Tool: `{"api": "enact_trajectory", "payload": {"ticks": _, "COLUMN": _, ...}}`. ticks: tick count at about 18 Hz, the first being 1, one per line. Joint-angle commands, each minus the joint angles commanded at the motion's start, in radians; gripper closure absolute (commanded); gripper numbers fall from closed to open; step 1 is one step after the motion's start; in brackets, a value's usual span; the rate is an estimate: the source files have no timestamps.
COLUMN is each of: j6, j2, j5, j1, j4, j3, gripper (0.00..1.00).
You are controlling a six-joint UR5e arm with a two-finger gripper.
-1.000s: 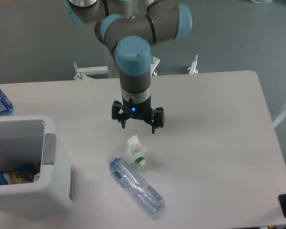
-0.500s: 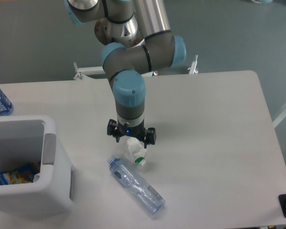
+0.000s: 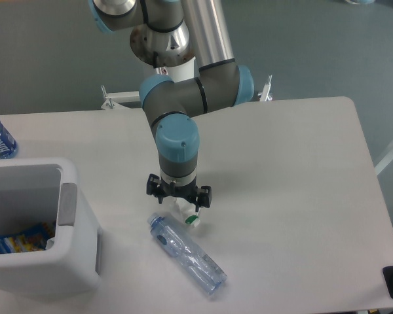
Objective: Place the trash in the trash can
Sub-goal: 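Close the gripper on the crumpled white paper cup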
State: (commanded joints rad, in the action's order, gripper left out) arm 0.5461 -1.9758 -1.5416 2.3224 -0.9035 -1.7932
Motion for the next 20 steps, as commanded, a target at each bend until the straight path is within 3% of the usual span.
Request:
{"api": "enact_trajectory", "payload": {"ticks": 3, "j6": 0.000, "j2": 0.003, "j5": -0.003, "j1": 0.000, "j4": 0.005, "j3": -0.002, "gripper": 0.81}}
{"api": "enact_trajectory", "payload": {"ticks": 5, "j6": 0.003, "j2": 0.006, "j5": -0.003, "j1": 0.000, "j4": 0.003, "j3": -0.003, "gripper": 1.00}}
{"api": "enact_trajectory", "payload": {"ticks": 10, "j6": 0.056, "j2": 0.037, "j5": -0.002, "j1": 0.002, "j4": -0.003, "j3": -0.012, "gripper": 1.00}}
{"api": "enact_trajectory", "payload": {"ticks": 14, "j6": 0.341, "j2": 0.100, "j5": 0.000, "j1": 0.032, "j4": -0.015, "j3": -0.063, "gripper": 1.00}}
{"api": "enact_trajectory", "payload": {"ticks": 16, "j6": 0.397, "j2": 0.147, "j5": 0.011, "j1": 0.061, "j4": -0.029, "j3": -0.074, "gripper": 1.00}}
{"api": "enact_trajectory", "payload": {"ticks": 20, "j6": 0.397, "j2": 0.196, "j5": 0.182, "j1": 0.123, "j4": -0.051, "j3": -0.005, "gripper": 1.00}}
